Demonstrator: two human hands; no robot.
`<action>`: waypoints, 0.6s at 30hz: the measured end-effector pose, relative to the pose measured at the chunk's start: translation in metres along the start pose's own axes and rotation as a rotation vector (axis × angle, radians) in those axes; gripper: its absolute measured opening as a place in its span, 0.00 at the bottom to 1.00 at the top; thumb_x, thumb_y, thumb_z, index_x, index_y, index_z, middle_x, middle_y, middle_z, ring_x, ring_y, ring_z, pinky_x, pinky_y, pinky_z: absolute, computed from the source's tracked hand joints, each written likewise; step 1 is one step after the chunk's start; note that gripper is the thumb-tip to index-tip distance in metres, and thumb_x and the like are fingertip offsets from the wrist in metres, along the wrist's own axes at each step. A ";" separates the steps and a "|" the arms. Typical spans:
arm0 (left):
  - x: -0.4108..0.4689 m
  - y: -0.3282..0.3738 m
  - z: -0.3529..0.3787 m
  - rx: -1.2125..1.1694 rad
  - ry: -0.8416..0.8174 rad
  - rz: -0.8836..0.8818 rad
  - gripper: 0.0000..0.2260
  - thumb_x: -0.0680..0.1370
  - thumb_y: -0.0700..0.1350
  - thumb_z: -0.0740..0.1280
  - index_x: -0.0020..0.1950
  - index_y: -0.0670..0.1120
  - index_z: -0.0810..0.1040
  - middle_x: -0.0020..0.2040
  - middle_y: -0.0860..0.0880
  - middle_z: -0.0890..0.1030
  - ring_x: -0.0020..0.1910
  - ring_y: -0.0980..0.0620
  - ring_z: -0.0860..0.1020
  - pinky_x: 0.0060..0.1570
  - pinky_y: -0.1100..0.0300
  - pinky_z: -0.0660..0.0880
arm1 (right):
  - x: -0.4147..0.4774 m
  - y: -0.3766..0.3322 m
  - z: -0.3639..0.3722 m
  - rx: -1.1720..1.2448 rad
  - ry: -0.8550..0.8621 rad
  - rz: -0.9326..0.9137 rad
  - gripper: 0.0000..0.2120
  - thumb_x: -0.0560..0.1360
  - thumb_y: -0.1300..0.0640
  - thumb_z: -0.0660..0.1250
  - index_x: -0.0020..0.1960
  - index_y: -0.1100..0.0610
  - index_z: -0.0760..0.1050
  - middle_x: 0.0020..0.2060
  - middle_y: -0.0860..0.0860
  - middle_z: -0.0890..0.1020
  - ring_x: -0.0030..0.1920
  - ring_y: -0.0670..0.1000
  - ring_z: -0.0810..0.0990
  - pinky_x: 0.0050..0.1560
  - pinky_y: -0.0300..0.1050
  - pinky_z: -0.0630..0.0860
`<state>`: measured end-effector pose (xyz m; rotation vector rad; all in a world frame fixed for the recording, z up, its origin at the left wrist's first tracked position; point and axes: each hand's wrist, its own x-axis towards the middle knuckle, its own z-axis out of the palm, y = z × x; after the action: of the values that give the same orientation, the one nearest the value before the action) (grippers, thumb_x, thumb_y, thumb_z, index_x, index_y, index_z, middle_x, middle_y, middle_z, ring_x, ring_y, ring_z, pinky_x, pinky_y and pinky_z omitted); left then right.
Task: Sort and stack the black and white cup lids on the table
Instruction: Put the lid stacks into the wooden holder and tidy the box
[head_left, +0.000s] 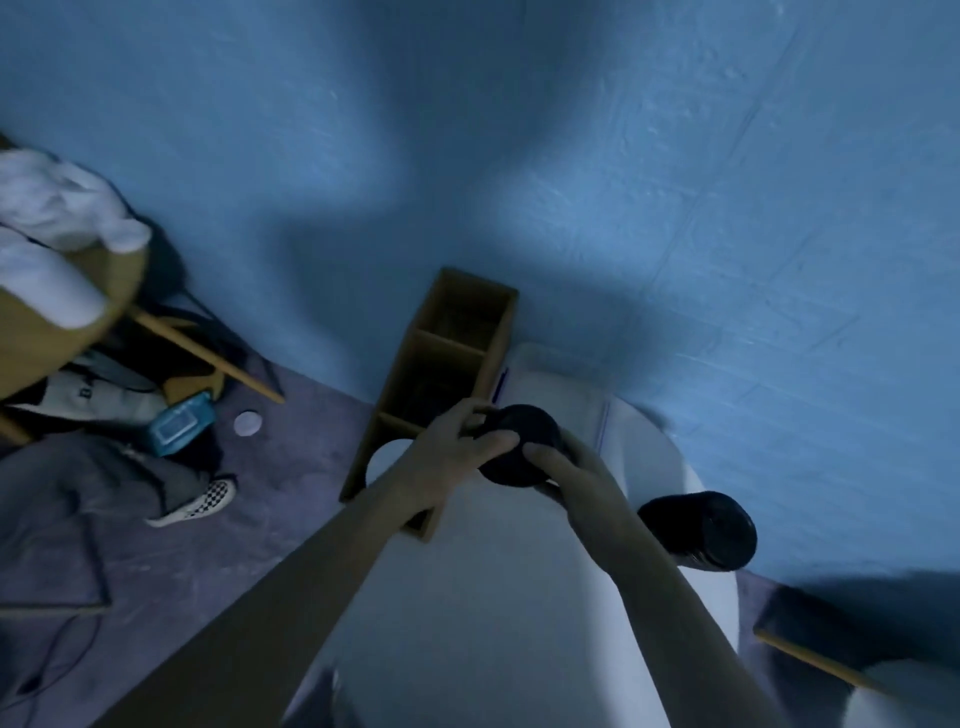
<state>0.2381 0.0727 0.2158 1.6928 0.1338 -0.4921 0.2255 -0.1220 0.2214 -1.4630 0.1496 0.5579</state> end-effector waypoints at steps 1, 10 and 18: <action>0.002 0.003 -0.005 -0.007 0.015 0.009 0.23 0.68 0.64 0.74 0.60 0.59 0.78 0.60 0.51 0.81 0.58 0.55 0.82 0.60 0.52 0.81 | 0.005 -0.004 0.003 -0.015 -0.005 -0.009 0.21 0.72 0.48 0.72 0.64 0.46 0.78 0.56 0.48 0.86 0.58 0.48 0.83 0.59 0.45 0.80; 0.023 0.006 -0.045 -0.017 0.045 0.036 0.25 0.66 0.66 0.73 0.60 0.61 0.75 0.61 0.55 0.81 0.60 0.56 0.81 0.59 0.57 0.80 | 0.053 -0.023 0.024 -0.104 -0.020 -0.062 0.22 0.71 0.46 0.72 0.64 0.49 0.78 0.57 0.52 0.85 0.58 0.51 0.83 0.63 0.51 0.80; 0.082 0.039 -0.095 0.032 0.046 0.107 0.11 0.79 0.54 0.71 0.61 0.61 0.75 0.57 0.62 0.81 0.53 0.67 0.81 0.60 0.60 0.76 | 0.111 -0.065 0.051 -0.108 0.117 -0.148 0.07 0.79 0.56 0.71 0.56 0.49 0.80 0.46 0.47 0.87 0.49 0.46 0.85 0.50 0.39 0.81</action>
<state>0.3488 0.1421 0.2289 1.7332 0.0683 -0.3777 0.3380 -0.0435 0.2389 -1.5982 0.1031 0.3656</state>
